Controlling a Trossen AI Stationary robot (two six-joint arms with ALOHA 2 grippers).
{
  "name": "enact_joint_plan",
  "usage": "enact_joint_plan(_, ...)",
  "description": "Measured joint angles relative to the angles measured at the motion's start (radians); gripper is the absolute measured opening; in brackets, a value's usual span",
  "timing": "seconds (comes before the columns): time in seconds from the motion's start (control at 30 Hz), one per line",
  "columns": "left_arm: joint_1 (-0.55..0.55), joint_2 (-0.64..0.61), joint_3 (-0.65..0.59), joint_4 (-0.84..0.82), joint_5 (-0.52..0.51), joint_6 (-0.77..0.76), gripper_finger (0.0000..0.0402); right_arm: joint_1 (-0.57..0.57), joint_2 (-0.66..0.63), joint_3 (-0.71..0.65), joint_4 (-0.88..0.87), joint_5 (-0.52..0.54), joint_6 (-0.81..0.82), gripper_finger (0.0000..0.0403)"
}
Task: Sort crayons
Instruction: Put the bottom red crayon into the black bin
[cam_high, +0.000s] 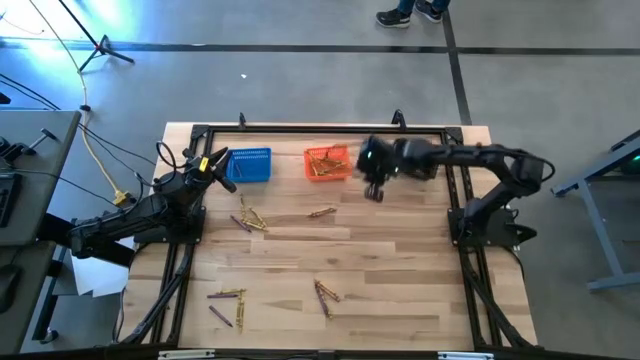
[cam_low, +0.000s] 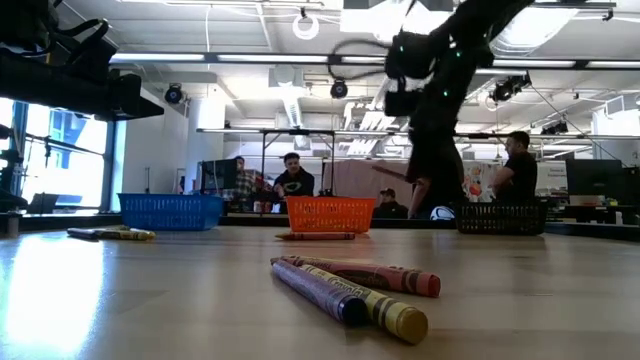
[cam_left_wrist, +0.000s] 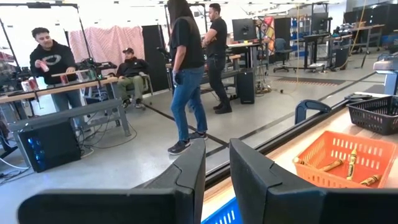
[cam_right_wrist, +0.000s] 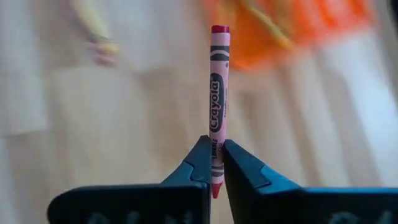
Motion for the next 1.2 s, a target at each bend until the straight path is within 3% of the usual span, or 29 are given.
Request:
enact_joint_plan(0.3,0.0,0.0,0.0,0.0,0.0,0.0,0.006,-0.315,-0.08,0.0,-0.361,-0.015,-0.093,0.0012)
enact_joint_plan(0.6,0.0,0.0,0.0,0.0,0.0,0.0,0.006,-0.519,-0.146,0.001,-0.398,-0.015,-0.133,0.0012)
enact_joint_plan(0.87,0.0,0.0,0.0,0.0,0.0,0.0,0.006,-0.578,-0.142,0.001,-0.423,-0.015,-0.132,0.0017)
enact_joint_plan(1.2,0.0,0.0,0.0,0.0,0.0,0.0,0.006,-0.58,-0.142,0.001,-0.45,0.007,-0.133,0.0068)
